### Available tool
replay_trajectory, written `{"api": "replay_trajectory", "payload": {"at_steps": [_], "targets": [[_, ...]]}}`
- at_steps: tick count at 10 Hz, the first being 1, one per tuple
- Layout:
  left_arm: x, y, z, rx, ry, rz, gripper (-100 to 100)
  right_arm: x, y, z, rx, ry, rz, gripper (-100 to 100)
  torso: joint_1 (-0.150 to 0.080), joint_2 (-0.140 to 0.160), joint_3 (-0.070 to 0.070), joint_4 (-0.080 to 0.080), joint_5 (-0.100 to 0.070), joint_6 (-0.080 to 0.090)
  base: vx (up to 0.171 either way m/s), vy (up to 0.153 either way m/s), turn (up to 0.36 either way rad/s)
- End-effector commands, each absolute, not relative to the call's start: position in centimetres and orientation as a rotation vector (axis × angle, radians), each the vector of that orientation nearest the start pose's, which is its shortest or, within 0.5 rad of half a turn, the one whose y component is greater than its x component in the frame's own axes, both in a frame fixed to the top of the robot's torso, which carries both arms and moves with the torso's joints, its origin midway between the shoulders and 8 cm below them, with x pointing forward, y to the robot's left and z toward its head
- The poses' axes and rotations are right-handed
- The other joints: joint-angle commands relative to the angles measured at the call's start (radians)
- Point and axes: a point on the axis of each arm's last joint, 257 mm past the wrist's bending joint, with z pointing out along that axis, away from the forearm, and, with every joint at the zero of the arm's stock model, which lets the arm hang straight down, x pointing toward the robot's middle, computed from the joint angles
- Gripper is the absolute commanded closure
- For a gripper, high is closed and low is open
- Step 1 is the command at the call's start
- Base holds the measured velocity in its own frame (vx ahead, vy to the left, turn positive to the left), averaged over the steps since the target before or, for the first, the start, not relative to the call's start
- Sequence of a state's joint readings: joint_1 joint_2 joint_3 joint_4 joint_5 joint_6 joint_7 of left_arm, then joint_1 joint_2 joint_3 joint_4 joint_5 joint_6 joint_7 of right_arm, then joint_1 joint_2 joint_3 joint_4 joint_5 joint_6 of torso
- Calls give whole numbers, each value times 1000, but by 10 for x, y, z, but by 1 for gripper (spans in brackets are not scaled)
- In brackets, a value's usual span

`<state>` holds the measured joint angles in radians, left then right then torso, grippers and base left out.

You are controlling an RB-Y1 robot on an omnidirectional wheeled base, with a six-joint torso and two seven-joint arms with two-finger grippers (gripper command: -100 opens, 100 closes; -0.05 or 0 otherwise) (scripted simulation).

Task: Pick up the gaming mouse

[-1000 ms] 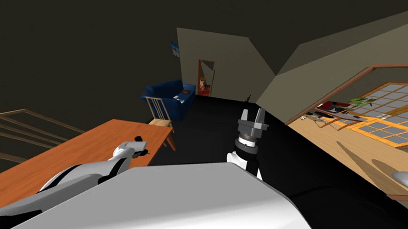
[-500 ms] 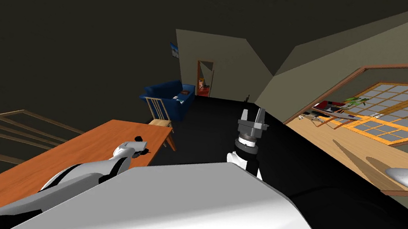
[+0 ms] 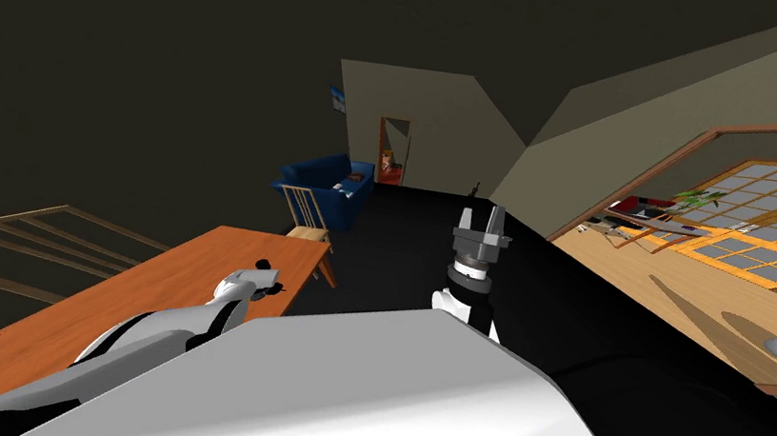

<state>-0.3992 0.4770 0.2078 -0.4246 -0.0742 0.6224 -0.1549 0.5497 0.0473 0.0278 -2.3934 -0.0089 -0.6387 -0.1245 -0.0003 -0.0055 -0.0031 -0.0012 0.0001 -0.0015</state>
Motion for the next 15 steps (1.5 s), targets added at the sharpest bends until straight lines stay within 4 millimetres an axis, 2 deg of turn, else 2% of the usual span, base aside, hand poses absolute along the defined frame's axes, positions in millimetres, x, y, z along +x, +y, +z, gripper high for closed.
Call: {"api": "replay_trajectory", "payload": {"at_steps": [1,2,4,5,6,7,8,10,11,12,13,15], "targets": [[340,570,-522,-1860,1903,274,100,290,-274,82,562,393,1471,0,0,0,0,0,0,0,83,-43,137],[348,570,-517,-1846,1896,258,100,290,-274,82,562,393,1471,0,-1,-1,-1,-1,0,-1,63,-36,83],[349,572,-514,-1825,1910,254,100,290,-274,82,562,393,1471,0,0,1,1,0,0,1,33,-18,49],[341,572,-517,-1819,1932,266,100,290,-274,82,562,393,1471,0,0,1,0,0,0,-1,85,-37,240],[350,572,-512,-1803,1925,249,100,290,-274,82,562,393,1471,0,0,0,0,-1,-1,-2,64,-40,118],[343,572,-514,-1794,1949,258,100,290,-274,82,562,393,1471,0,-1,0,0,0,0,0,63,-40,114],[351,571,-509,-1781,1943,242,100,290,-274,82,562,393,1471,0,-1,0,0,0,0,0,46,-41,65],[343,568,-511,-1751,1992,245,100,290,-274,82,562,393,1471,0,-2,0,0,0,-1,0,76,-52,173],[352,566,-506,-1735,1985,226,100,290,-274,82,562,393,1471,0,-2,-1,-1,-1,-1,-1,70,-49,108],[344,564,-510,-1727,2015,233,100,290,-274,82,562,393,1471,0,-2,-1,-1,0,-1,1,59,-54,146],[353,562,-505,-1711,2009,216,100,290,-274,82,562,393,1471,0,-2,0,0,0,-1,0,46,-45,78],[343,553,-509,-1680,2069,212,100,290,-274,82,562,393,1471,0,-2,0,0,0,-1,1,76,-47,167]]}}
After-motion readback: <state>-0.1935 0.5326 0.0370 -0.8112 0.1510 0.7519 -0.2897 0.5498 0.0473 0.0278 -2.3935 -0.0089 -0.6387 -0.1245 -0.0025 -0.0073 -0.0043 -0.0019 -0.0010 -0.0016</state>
